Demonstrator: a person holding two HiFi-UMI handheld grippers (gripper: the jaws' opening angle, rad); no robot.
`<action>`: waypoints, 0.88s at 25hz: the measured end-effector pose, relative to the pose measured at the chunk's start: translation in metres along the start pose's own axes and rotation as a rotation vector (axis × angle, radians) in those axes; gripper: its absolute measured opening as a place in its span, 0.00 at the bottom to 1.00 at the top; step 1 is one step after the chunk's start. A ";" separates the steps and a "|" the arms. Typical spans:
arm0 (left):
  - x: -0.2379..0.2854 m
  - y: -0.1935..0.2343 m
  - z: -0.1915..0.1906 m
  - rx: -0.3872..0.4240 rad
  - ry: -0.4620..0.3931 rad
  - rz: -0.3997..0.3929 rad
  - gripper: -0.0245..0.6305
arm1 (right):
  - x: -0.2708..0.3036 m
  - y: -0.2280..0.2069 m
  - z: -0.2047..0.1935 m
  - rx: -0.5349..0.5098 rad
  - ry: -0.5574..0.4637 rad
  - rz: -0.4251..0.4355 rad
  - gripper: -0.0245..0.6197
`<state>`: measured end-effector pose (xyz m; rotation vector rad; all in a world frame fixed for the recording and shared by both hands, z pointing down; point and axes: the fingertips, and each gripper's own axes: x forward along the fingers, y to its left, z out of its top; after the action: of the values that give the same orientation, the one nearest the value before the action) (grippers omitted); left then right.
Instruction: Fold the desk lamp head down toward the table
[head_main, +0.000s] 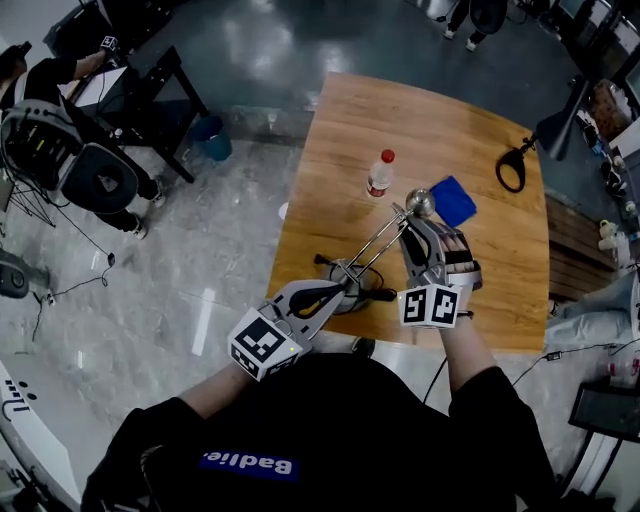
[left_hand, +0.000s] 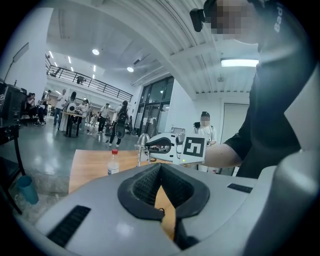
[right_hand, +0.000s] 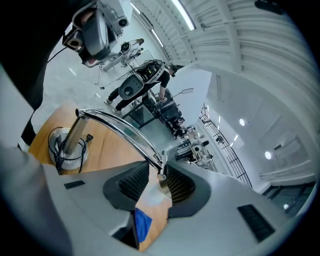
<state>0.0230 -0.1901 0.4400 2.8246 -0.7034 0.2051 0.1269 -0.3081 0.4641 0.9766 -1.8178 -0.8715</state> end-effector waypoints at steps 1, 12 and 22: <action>0.000 0.000 0.000 0.000 0.002 0.001 0.05 | 0.003 0.003 -0.004 0.027 0.007 0.012 0.21; 0.000 0.004 -0.009 -0.009 0.030 0.027 0.05 | 0.028 0.047 -0.041 0.210 0.066 0.145 0.18; 0.001 0.007 -0.014 -0.028 0.044 0.040 0.05 | 0.041 0.086 -0.052 0.421 0.088 0.245 0.17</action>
<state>0.0192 -0.1929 0.4554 2.7722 -0.7476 0.2613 0.1383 -0.3150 0.5715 0.9997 -2.0345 -0.2954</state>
